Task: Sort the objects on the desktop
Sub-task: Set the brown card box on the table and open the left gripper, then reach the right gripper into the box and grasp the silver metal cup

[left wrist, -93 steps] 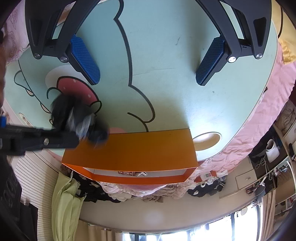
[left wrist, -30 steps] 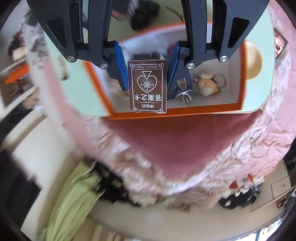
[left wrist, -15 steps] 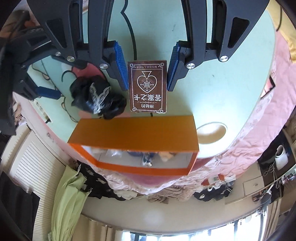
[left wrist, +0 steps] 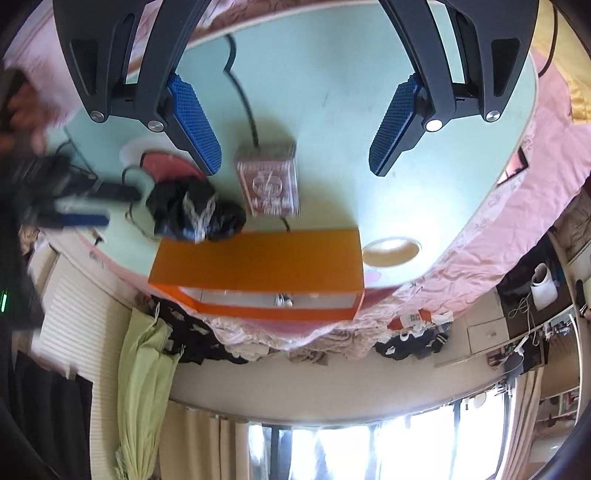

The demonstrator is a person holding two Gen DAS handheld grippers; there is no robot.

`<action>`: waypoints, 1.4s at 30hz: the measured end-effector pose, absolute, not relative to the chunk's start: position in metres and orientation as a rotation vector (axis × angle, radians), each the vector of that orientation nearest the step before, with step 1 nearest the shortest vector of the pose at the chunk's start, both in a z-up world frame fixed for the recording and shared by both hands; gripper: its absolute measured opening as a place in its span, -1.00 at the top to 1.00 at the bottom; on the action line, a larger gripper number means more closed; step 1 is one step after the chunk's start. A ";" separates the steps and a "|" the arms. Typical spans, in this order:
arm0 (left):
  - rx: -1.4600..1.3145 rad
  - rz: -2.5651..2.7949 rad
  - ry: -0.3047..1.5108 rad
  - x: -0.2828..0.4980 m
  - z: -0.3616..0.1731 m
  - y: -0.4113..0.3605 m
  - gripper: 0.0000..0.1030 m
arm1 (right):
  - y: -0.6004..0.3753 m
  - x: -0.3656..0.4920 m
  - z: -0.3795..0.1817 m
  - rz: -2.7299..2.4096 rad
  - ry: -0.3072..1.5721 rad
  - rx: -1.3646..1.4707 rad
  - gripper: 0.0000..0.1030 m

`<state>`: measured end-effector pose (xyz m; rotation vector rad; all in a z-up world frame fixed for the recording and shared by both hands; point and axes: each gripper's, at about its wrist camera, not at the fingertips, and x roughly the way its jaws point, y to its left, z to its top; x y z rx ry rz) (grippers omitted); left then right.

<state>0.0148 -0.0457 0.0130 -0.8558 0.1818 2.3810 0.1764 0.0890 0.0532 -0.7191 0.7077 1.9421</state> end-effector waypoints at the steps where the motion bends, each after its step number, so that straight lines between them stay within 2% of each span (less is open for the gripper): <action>1: -0.870 2.368 0.184 0.014 0.009 -0.045 -0.60 | 0.090 0.178 0.062 1.963 0.710 -0.697 -0.98; 5: -0.876 2.368 0.277 0.017 -0.006 -0.036 -0.72 | 0.117 0.170 0.098 2.005 0.725 -0.628 -0.93; 8: -0.873 2.356 0.272 0.017 -0.008 -0.034 -0.78 | 0.157 0.151 0.117 2.018 0.790 -0.616 -0.69; 10: -0.865 2.360 0.266 0.016 -0.010 -0.035 -0.82 | 0.191 0.131 0.124 2.004 0.805 -0.660 -0.45; 14: -0.856 2.364 0.264 0.017 -0.012 -0.035 -0.85 | 0.249 0.089 0.116 1.971 0.837 -0.798 -0.24; 22: -0.838 2.360 0.256 0.018 -0.013 -0.036 -0.85 | 0.305 0.051 0.068 1.842 0.903 -0.951 -0.18; 23: -0.835 2.359 0.254 0.017 -0.013 -0.037 -0.85 | 0.310 0.051 0.062 1.818 0.907 -0.966 -0.12; 25: -0.832 2.357 0.252 0.017 -0.013 -0.038 -0.85 | 0.315 0.051 0.054 1.795 0.934 -0.988 0.37; 29: -0.828 2.355 0.248 0.018 -0.013 -0.038 -0.85 | 0.312 0.061 0.056 1.817 0.986 -0.916 0.39; 35: -0.828 2.353 0.250 0.018 -0.013 -0.038 -0.85 | 0.263 0.080 0.100 1.977 0.979 -0.762 0.39; 38: -0.828 2.352 0.249 0.018 -0.013 -0.038 -0.85 | 0.219 0.083 0.118 2.060 0.958 -0.756 0.39; 42: -0.831 2.352 0.253 0.018 -0.013 -0.038 -0.85 | 0.170 0.078 0.108 2.139 0.961 -0.817 0.39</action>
